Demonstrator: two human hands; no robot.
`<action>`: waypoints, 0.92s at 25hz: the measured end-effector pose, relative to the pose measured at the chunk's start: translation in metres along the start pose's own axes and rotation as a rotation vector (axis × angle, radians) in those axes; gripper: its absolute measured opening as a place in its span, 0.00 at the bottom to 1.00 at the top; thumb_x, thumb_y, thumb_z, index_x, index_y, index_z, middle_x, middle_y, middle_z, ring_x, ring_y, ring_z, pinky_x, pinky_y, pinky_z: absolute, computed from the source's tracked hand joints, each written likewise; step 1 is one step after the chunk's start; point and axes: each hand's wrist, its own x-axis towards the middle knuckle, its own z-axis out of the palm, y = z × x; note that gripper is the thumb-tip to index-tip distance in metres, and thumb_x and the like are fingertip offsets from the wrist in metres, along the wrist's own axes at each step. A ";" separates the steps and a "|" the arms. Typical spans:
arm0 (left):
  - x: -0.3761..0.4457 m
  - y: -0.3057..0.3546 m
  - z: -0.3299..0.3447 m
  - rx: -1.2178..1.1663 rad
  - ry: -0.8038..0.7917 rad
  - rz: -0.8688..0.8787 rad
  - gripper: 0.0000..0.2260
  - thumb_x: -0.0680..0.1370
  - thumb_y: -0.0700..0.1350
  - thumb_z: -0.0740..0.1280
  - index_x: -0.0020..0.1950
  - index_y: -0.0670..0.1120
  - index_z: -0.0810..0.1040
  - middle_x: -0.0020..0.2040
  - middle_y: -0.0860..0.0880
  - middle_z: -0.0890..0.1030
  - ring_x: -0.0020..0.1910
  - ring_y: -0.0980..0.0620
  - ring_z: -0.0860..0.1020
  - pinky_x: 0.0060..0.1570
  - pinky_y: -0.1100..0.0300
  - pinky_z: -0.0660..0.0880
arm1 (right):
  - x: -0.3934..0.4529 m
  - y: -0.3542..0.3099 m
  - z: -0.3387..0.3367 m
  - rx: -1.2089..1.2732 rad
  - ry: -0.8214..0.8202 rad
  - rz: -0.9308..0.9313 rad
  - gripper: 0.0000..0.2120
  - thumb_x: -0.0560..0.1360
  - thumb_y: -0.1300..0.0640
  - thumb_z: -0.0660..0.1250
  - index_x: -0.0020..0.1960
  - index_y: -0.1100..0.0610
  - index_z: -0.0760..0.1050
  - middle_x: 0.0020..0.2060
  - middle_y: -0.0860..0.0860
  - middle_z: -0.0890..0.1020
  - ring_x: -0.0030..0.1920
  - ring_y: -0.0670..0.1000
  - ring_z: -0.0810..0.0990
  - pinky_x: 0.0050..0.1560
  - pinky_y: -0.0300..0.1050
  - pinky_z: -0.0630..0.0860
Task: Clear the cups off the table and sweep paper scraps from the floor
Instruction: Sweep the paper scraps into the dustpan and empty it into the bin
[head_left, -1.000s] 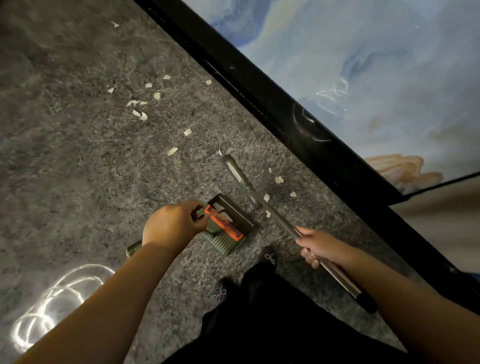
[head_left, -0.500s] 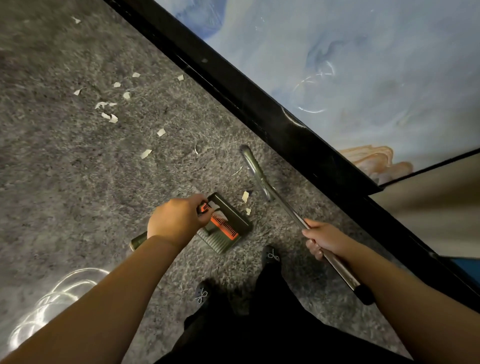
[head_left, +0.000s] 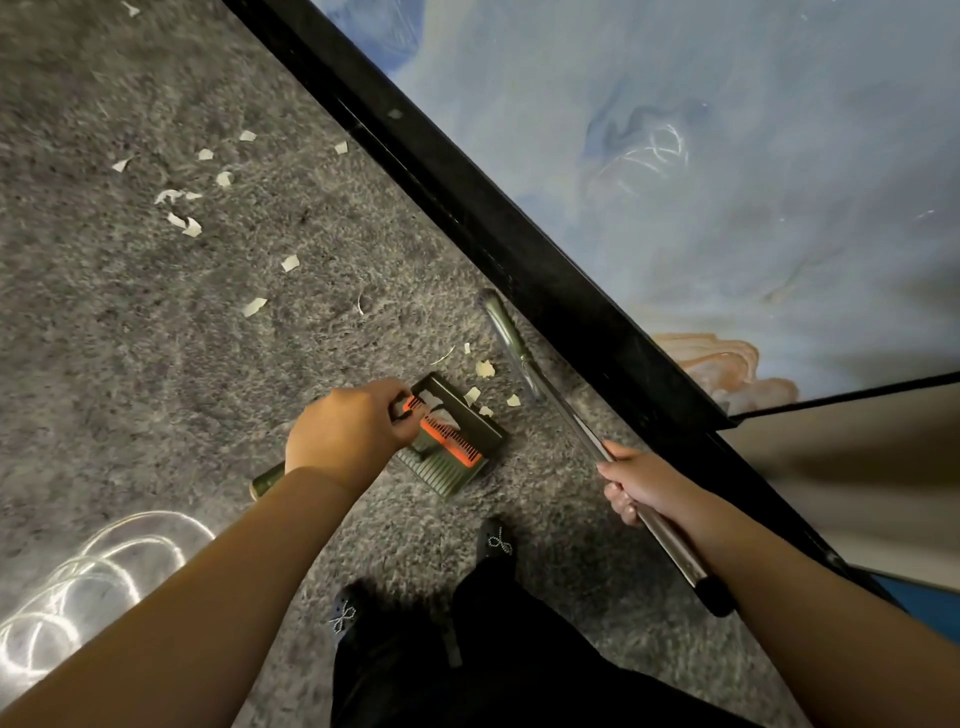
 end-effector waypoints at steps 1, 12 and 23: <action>0.004 0.003 0.000 -0.004 0.007 0.000 0.09 0.74 0.58 0.69 0.50 0.56 0.81 0.36 0.50 0.82 0.36 0.45 0.80 0.32 0.57 0.76 | 0.006 -0.005 -0.004 -0.006 0.006 -0.011 0.08 0.82 0.58 0.57 0.50 0.46 0.69 0.23 0.50 0.67 0.20 0.47 0.63 0.23 0.36 0.62; -0.016 0.006 0.013 0.007 0.099 0.035 0.09 0.68 0.53 0.76 0.47 0.57 0.81 0.31 0.56 0.80 0.29 0.49 0.79 0.26 0.61 0.74 | 0.070 -0.031 0.010 -0.108 -0.132 0.028 0.22 0.83 0.61 0.54 0.74 0.47 0.58 0.20 0.49 0.65 0.18 0.45 0.63 0.19 0.34 0.61; -0.014 0.012 0.006 0.034 0.084 0.004 0.09 0.71 0.54 0.75 0.49 0.57 0.82 0.32 0.55 0.81 0.29 0.50 0.79 0.24 0.69 0.61 | 0.001 -0.015 0.023 -0.265 -0.323 -0.009 0.27 0.82 0.61 0.55 0.78 0.47 0.51 0.25 0.50 0.64 0.20 0.44 0.63 0.21 0.36 0.62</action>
